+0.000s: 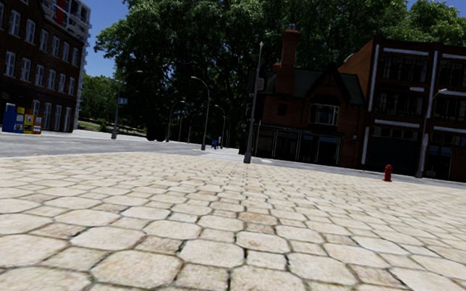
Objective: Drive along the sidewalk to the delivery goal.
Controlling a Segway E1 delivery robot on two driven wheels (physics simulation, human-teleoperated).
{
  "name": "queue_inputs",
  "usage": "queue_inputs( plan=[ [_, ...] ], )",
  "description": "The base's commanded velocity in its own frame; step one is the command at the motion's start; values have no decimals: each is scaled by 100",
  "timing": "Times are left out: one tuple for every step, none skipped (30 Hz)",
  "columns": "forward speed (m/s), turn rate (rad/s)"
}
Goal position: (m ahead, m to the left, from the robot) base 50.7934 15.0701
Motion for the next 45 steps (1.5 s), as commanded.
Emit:
queue_inputs(
  plan=[
    [200,0],
    [200,0],
    [200,0],
    [200,0],
    [200,0],
    [200,0],
    [200,0],
    [200,0],
    [200,0],
    [200,0],
    [200,0],
    [200,0],
    [200,0],
    [200,0],
    [200,0],
    [200,0],
    [200,0],
    [200,0],
    [200,0],
    [200,0],
    [200,0],
    [200,0],
    [200,0],
    [200,0],
    [200,0],
    [200,0],
    [200,0],
    [200,0],
    [200,0],
    [200,0],
    [200,0],
    [200,0],
    [200,0],
    [200,0],
    [200,0],
    [200,0],
    [200,0],
    [200,0],
    [200,0],
    [200,0],
    [200,0],
    [200,0],
    [200,0],
    [200,0],
    [200,0]
  ],
)
